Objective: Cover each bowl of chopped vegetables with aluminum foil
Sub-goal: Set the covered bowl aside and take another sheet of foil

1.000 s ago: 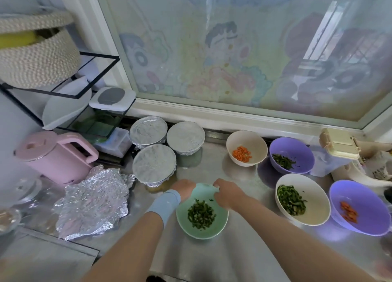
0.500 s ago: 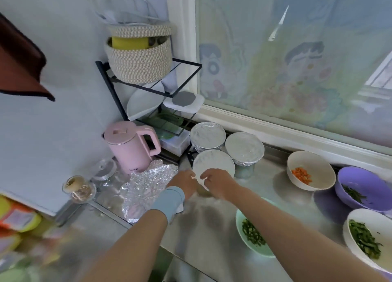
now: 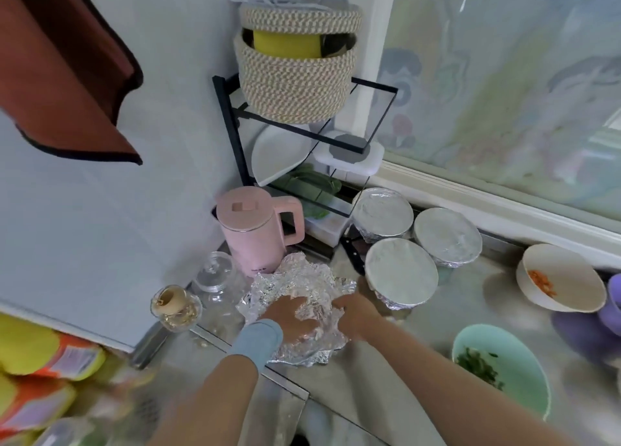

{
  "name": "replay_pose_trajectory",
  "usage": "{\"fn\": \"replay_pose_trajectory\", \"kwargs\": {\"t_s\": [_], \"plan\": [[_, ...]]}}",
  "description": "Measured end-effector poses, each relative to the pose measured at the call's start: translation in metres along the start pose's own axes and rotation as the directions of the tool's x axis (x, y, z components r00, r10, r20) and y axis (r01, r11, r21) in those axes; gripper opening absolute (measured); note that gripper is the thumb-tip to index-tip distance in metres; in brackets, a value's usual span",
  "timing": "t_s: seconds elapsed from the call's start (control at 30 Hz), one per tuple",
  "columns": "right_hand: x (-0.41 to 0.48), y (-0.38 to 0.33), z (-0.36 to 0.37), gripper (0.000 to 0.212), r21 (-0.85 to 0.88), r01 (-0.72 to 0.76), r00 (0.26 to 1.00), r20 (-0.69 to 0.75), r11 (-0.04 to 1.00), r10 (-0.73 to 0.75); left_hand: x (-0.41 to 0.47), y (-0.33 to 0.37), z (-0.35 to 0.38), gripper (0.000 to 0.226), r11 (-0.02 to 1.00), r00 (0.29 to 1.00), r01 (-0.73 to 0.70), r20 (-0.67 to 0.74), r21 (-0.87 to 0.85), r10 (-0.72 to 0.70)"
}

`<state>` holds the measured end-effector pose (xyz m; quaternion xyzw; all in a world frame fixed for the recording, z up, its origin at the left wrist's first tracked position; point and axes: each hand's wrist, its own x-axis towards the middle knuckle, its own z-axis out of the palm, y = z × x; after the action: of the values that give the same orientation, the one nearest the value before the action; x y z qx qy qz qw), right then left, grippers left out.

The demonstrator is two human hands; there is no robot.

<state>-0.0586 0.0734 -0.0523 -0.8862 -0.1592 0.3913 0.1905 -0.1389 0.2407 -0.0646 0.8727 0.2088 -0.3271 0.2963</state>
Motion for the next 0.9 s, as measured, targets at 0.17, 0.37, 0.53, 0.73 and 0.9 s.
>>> {"fn": "replay_pose_trajectory", "kwargs": {"t_s": [0.17,0.37,0.53,0.73,0.9], "plan": [[-0.013,-0.016,-0.012,0.050,0.019,0.089,0.996,-0.027,0.996,-0.089,-0.020,0.006,-0.015,0.105,0.982,0.985,-0.172,0.017,-0.077,0.173],[-0.033,-0.035,-0.046,0.018,0.211,0.129,0.979,-0.180,0.969,-0.091,-0.050,0.024,-0.047,0.109,0.982,0.982,-0.184,0.058,0.031,0.182],[-0.066,-0.026,-0.087,0.032,0.152,0.263,0.906,-0.379,0.953,-0.190,-0.070,0.051,-0.080,0.068,0.981,0.960,-0.189,-0.204,0.035,0.193],[-0.103,0.014,-0.133,0.017,0.399,0.399,0.879,-0.424,0.826,-0.219,-0.095,0.117,-0.093,0.049,0.957,0.908,-0.281,-0.300,0.075,0.291],[-0.131,0.089,-0.159,0.015,0.426,0.368,0.878,-0.451,0.827,-0.159,-0.098,0.189,-0.058,0.065,0.934,0.900,-0.338,-0.251,0.114,0.357]]}}
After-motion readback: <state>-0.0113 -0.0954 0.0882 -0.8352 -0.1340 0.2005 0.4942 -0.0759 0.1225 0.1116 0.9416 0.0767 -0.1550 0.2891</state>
